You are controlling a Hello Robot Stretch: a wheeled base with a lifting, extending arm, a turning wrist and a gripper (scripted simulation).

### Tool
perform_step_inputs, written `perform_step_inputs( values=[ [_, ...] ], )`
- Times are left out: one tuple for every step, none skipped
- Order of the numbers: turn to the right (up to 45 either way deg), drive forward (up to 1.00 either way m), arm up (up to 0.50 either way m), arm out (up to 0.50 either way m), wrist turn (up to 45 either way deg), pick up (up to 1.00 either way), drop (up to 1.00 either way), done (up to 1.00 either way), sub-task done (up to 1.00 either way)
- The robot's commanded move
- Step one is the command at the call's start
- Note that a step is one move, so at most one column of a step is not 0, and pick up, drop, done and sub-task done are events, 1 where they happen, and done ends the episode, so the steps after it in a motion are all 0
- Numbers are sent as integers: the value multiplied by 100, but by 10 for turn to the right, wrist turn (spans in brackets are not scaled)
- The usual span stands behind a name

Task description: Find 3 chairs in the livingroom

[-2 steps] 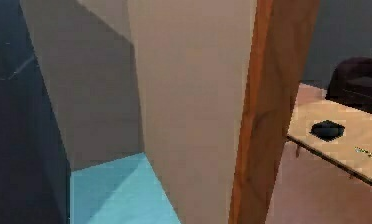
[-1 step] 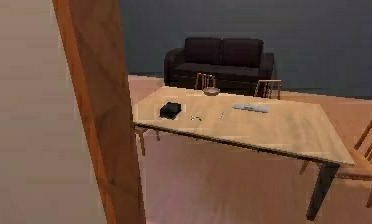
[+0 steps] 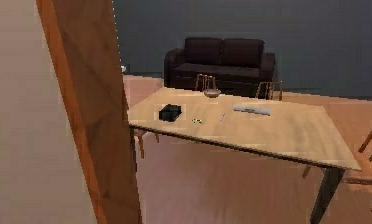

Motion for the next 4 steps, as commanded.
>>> perform_step_inputs(
  values=[
    [390,0,0,0,0,0,0,0,0],
    [0,65,0,0,0,0,0,0,0],
    [240,0,0,0,0,0,0,0,0],
    [30,0,0,0,0,0,0,0,0]
  ],
)
